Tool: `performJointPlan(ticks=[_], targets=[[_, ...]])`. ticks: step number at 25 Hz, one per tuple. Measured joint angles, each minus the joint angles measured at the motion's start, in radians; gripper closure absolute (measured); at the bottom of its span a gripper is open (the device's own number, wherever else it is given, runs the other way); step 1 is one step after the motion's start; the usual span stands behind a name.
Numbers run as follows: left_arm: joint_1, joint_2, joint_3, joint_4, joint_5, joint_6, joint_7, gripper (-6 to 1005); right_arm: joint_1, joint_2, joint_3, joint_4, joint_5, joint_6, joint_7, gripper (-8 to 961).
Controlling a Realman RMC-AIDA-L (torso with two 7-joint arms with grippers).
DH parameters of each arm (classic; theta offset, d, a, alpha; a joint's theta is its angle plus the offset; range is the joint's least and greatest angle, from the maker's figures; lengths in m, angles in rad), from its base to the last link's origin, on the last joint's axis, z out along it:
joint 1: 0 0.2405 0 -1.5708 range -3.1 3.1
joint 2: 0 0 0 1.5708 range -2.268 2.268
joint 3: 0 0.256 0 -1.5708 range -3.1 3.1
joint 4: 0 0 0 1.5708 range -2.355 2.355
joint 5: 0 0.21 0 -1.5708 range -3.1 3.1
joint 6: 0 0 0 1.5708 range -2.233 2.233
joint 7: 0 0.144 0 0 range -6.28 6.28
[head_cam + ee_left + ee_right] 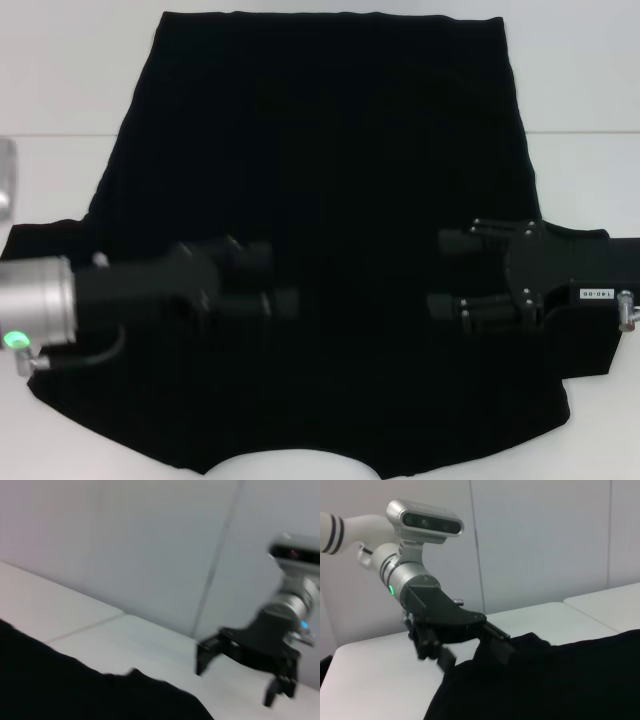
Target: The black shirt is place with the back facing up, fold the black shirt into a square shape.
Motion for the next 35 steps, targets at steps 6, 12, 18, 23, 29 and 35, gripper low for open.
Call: performJointPlan(ticks=[6, 12, 18, 23, 29, 35], targets=[[-0.005, 0.029, -0.181, 0.006, -0.014, -0.060, -0.231, 112, 0.001, 0.017, 0.039, 0.002, 0.002, 0.027, 0.017, 50], [-0.001, 0.058, -0.222, 0.086, 0.046, -0.134, -0.611, 112, 0.015, 0.029, 0.032, 0.002, 0.002, 0.069, 0.074, 54], [0.001, 0.075, -0.225, 0.205, 0.224, -0.200, -0.911, 112, 0.018, 0.031, 0.036, 0.000, 0.001, 0.063, 0.076, 58], [-0.007, 0.097, -0.226, 0.278, 0.406, -0.193, -1.068, 111, 0.018, 0.031, 0.037, 0.000, 0.002, 0.064, 0.073, 62], [-0.028, 0.111, -0.226, 0.324, 0.585, -0.127, -1.154, 111, 0.015, 0.028, 0.039, -0.008, 0.002, 0.062, 0.075, 66], [-0.040, 0.117, -0.225, 0.318, 0.670, -0.133, -1.175, 111, 0.016, 0.023, 0.041, -0.009, 0.003, 0.063, 0.073, 70]])
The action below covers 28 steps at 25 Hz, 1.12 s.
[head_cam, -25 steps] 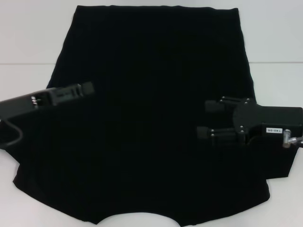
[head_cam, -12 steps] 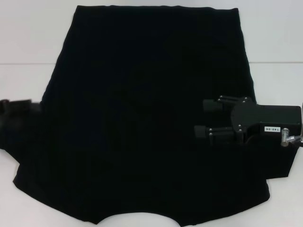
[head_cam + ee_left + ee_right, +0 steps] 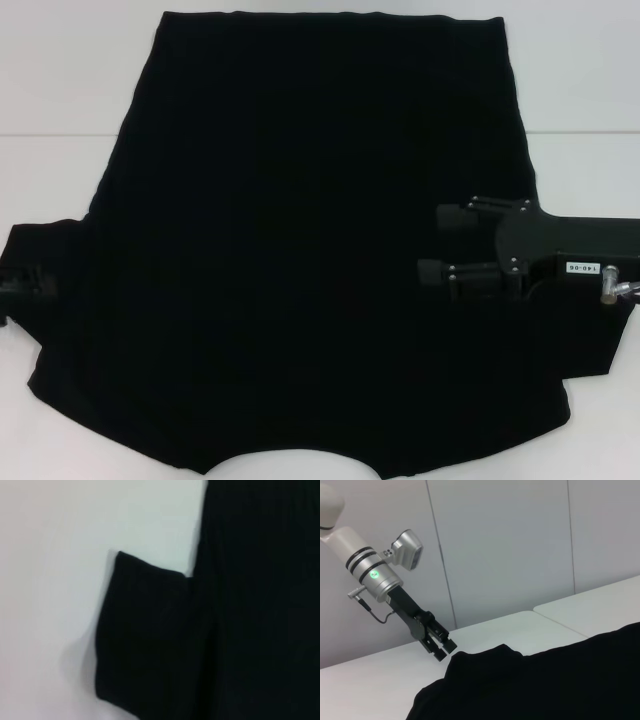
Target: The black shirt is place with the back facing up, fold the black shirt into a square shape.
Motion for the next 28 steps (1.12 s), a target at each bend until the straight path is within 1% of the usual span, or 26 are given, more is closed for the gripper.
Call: performJointPlan(ticks=[9, 17, 21, 28], targets=[[-0.002, 0.001, 0.004, -0.071, 0.033, -0.099, -0.004, 111, -0.001, -0.001, 0.000, 0.000, 0.005, 0.004, -0.005, 76], [-0.021, 0.007, 0.007, -0.131, 0.040, -0.186, -0.002, 111, -0.008, -0.002, 0.000, 0.001, 0.027, 0.001, -0.005, 81], [-0.025, 0.012, 0.008, -0.144, 0.048, -0.216, -0.001, 111, -0.010, -0.002, 0.000, 0.001, 0.032, 0.001, -0.002, 84], [-0.028, 0.012, 0.007, -0.146, 0.059, -0.250, -0.001, 112, -0.011, -0.002, 0.000, 0.001, 0.039, -0.001, -0.001, 89]])
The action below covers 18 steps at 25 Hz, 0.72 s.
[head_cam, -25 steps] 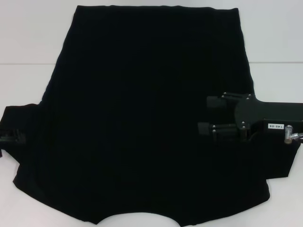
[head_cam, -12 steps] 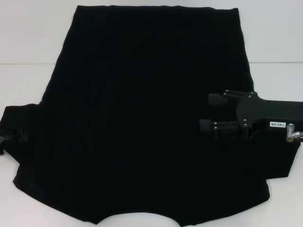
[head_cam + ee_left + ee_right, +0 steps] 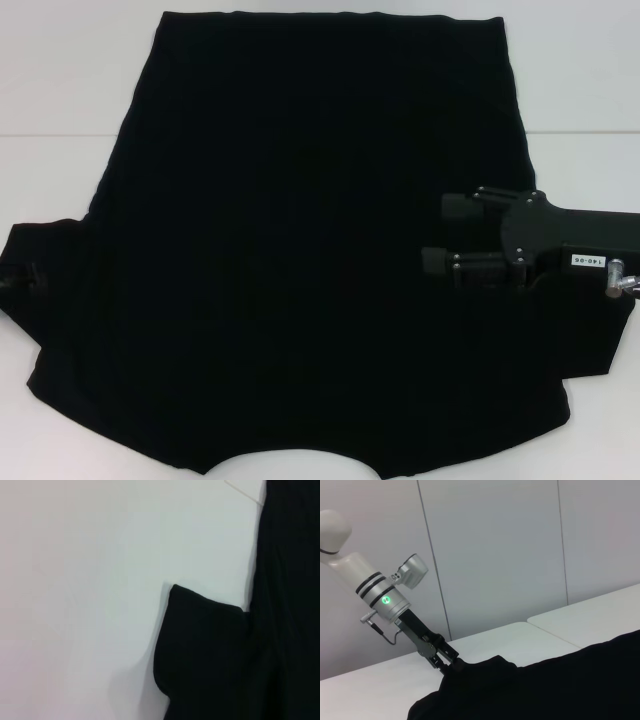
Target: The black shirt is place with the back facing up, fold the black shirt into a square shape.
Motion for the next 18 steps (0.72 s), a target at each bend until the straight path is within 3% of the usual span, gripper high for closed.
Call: performJointPlan(ticks=[10, 18], targets=[[-0.005, -0.001, 0.003, -0.002, -0.001, -0.032, 0.016, 120, 0.000, 0.000, 0.000, 0.002, 0.000, 0.002, -0.003, 96], [-0.002, -0.006, 0.005, -0.031, -0.010, -0.114, 0.072, 386, 0.000, 0.000, 0.008, 0.003, 0.000, 0.002, -0.005, 101]])
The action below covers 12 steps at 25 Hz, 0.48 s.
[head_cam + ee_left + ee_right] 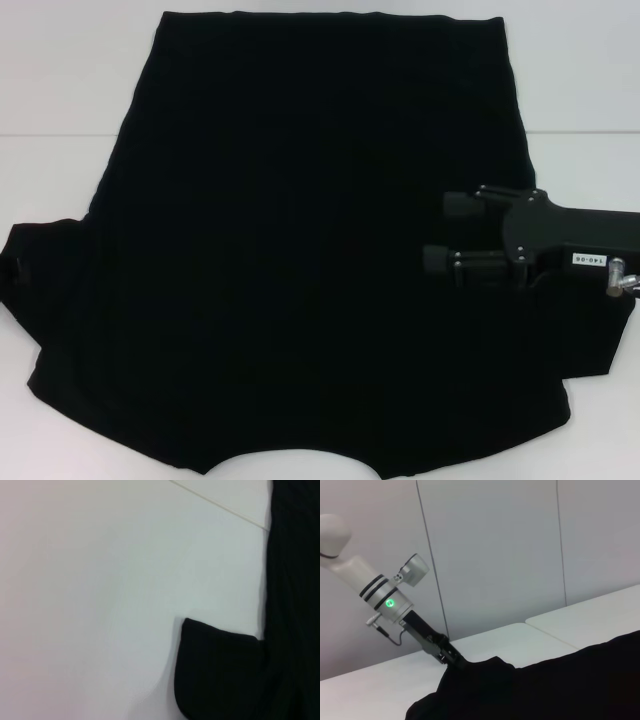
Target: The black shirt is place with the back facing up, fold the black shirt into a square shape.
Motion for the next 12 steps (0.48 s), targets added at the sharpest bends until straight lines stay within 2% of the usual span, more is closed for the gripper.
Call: performJointPlan(ticks=[3, 12], targets=[[-0.002, 0.000, 0.000, -0.008, 0.003, -0.009, 0.003, 516, 0.000, 0.000, 0.009, 0.001, 0.000, -0.001, -0.001, 103], [-0.001, 0.000, -0.001, -0.009, -0.002, -0.020, 0.008, 711, -0.002, 0.001, 0.012, 0.001, 0.000, 0.000, -0.002, 109]])
